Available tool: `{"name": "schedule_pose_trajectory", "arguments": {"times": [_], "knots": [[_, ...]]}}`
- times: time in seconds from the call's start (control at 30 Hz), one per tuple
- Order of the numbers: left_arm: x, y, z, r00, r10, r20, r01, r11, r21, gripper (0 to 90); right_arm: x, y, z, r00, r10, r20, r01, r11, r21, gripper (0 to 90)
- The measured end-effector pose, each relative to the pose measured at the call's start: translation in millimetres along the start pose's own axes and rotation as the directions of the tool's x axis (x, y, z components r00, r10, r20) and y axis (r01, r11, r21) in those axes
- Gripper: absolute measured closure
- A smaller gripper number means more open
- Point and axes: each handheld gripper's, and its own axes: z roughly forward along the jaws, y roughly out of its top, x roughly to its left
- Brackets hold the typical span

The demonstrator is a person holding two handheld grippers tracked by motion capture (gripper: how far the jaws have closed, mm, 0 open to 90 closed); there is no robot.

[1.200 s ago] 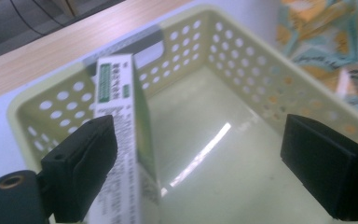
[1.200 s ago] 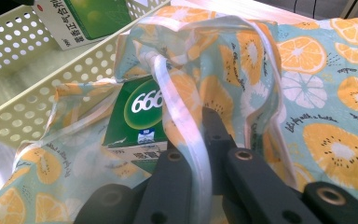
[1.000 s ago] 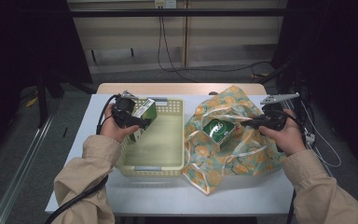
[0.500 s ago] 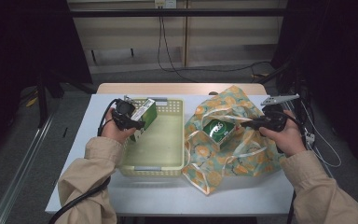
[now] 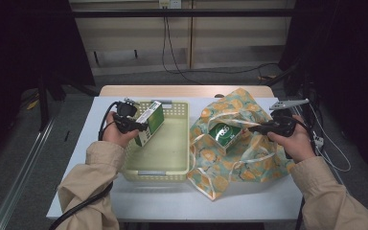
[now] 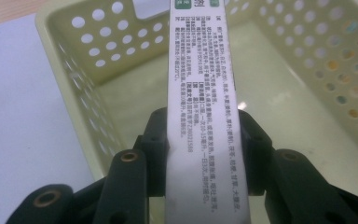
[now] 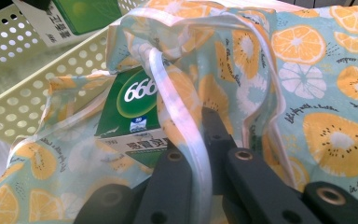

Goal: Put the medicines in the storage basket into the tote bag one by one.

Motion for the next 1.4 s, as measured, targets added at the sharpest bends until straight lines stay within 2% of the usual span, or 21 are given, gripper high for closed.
{"name": "schedule_pose_trajectory", "arguments": {"times": [0.1,0.23,0.27,0.43,0.5,0.57,0.63,0.73,0.87,0.97,1.1,1.23,1.33,1.37,1.4], "knots": [[-3.7,3.3,-11.4,0.9998,0.008,0.019,-0.008,0.9999,-0.007,62.9,-0.2,-1.1,0.3,1.0,0.002,0.0,-0.002,1.0,0.001,89.7],[-11.3,7.9,-25.8,0.9967,0.02,0.079,-0.018,0.9993,-0.031,62.9,-0.3,-1.7,-0.1,1.0,0.002,0.003,-0.002,1.0,-0.001,89.7],[-14.0,9.4,-29.7,0.9959,0.036,0.083,-0.033,0.9988,-0.036,62.9,-0.1,-1.8,-0.3,1.0,0.002,0.003,-0.002,1.0,0.0,89.7],[-27.3,16.5,-44.3,0.9907,0.07,0.116,-0.062,0.9955,-0.071,62.9,0.6,-2.2,0.2,1.0,0.003,0.006,-0.003,1.0,-0.001,89.7],[-32.5,19.3,-48.2,0.9854,0.091,0.144,-0.081,0.9937,-0.077,62.9,0.8,-2.2,0.6,1.0,0.001,0.004,-0.001,1.0,0.0,89.8],[-37.8,21.4,-51.2,0.983,0.107,0.149,-0.096,0.9922,-0.08,62.9,1.4,-2.0,0.7,1.0,-0.001,0.004,0.001,1.0,0.002,89.7],[-42.9,24.0,-54.2,0.9777,0.134,0.162,-0.121,0.9886,-0.089,62.9,1.6,-1.9,0.5,1.0,-0.002,0.004,0.002,1.0,0.003,89.7],[-52.7,27.8,-57.8,0.9691,0.153,0.193,-0.135,0.9854,-0.103,62.9,1.4,-2.0,0.0,1.0,-0.003,0.006,0.003,1.0,0.003,89.7],[-66.6,32.4,-60.0,0.9575,0.196,0.211,-0.174,0.9776,-0.118,62.9,1.6,-2.0,0.2,1.0,-0.003,0.005,0.003,1.0,0.003,89.7],[-73.0,35.0,-61.0,0.9523,0.215,0.216,-0.192,0.9735,-0.124,62.9,2.2,-1.8,0.2,1.0,-0.003,0.003,0.003,1.0,0.004,89.7],[-79.4,36.5,-61.2,0.9469,0.219,0.235,-0.193,0.9724,-0.132,62.9,2.1,-2.0,-0.3,1.0,-0.005,0.003,0.005,1.0,0.002,89.7],[-85.9,36.9,-61.0,0.9373,0.23,0.262,-0.201,0.9705,-0.134,62.9,1.5,-2.4,-0.9,1.0,-0.003,0.004,0.003,1.0,0.0,89.7],[-92.2,37.6,-60.9,0.9257,0.242,0.291,-0.21,0.9679,-0.138,62.9,1.5,-2.6,-0.5,1.0,-0.004,0.003,0.004,1.0,0.001,89.7],[-95.9,37.8,-61.2,0.9285,0.251,0.274,-0.22,0.9657,-0.138,63.0,1.6,-2.6,-0.3,1.0,-0.004,0.002,0.004,1.0,0.001,89.7],[-98.7,37.9,-61.1,0.9243,0.255,0.284,-0.223,0.9646,-0.14,62.9,1.7,-2.6,-0.2,1.0,-0.003,0.002,0.003,1.0,0.001,89.7]]}}
